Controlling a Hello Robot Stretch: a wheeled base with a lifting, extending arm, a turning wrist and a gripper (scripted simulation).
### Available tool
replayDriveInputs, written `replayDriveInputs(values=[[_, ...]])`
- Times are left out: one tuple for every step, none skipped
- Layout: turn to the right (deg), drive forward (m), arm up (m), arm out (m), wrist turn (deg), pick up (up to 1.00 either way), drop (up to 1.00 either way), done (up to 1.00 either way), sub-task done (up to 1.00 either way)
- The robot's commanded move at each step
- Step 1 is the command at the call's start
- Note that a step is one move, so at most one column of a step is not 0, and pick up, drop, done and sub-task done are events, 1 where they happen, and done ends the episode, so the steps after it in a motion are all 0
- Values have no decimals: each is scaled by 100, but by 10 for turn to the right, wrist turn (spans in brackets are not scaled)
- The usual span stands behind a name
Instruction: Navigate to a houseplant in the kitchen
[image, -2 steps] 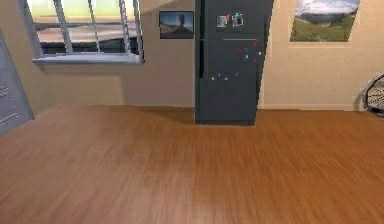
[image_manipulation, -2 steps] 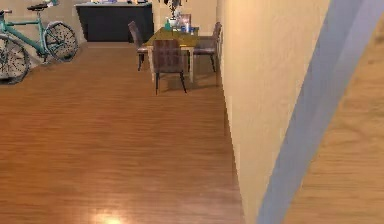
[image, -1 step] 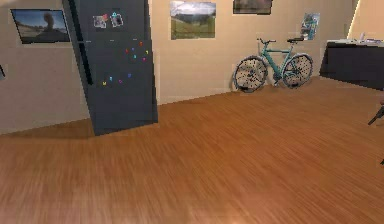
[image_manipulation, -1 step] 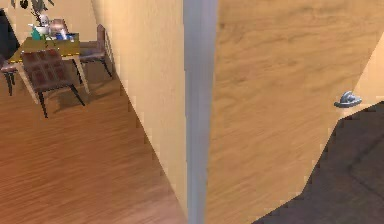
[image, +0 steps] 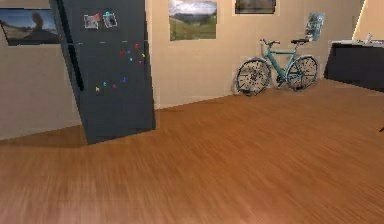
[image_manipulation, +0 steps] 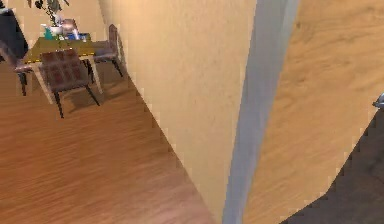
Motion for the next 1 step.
replayDriveInputs(values=[[270, 0, 0, 0, 0, 0, 0, 0, 0]])
